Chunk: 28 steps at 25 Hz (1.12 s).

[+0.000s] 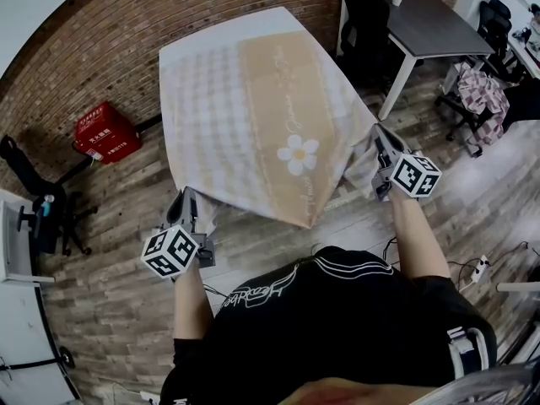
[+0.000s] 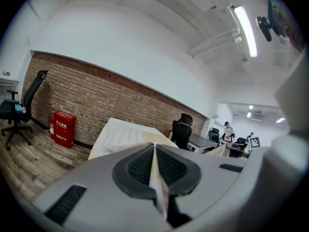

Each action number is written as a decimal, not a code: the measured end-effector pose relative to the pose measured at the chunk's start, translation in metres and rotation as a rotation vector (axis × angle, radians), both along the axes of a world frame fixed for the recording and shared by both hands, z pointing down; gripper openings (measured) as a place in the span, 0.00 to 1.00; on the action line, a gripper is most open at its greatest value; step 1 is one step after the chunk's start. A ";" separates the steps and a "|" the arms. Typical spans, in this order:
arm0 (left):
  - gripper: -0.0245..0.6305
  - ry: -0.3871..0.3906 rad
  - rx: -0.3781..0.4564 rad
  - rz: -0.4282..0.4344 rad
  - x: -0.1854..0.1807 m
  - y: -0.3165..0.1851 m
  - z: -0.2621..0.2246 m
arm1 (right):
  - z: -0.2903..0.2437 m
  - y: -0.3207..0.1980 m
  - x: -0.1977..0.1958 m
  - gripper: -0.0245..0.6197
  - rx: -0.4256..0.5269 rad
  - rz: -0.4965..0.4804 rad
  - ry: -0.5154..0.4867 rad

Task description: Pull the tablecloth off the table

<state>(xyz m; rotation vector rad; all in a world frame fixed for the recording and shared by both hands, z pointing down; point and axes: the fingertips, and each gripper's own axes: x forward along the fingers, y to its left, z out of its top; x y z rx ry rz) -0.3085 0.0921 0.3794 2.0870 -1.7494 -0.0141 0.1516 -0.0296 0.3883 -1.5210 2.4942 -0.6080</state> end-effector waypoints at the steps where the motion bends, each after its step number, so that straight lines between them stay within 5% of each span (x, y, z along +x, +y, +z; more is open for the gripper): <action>1: 0.05 0.001 -0.001 0.000 0.001 0.002 0.000 | -0.001 0.002 0.000 0.04 0.000 0.000 -0.001; 28: 0.05 -0.015 -0.030 -0.076 0.095 0.061 -0.013 | 0.000 0.046 0.078 0.04 -0.043 -0.101 -0.048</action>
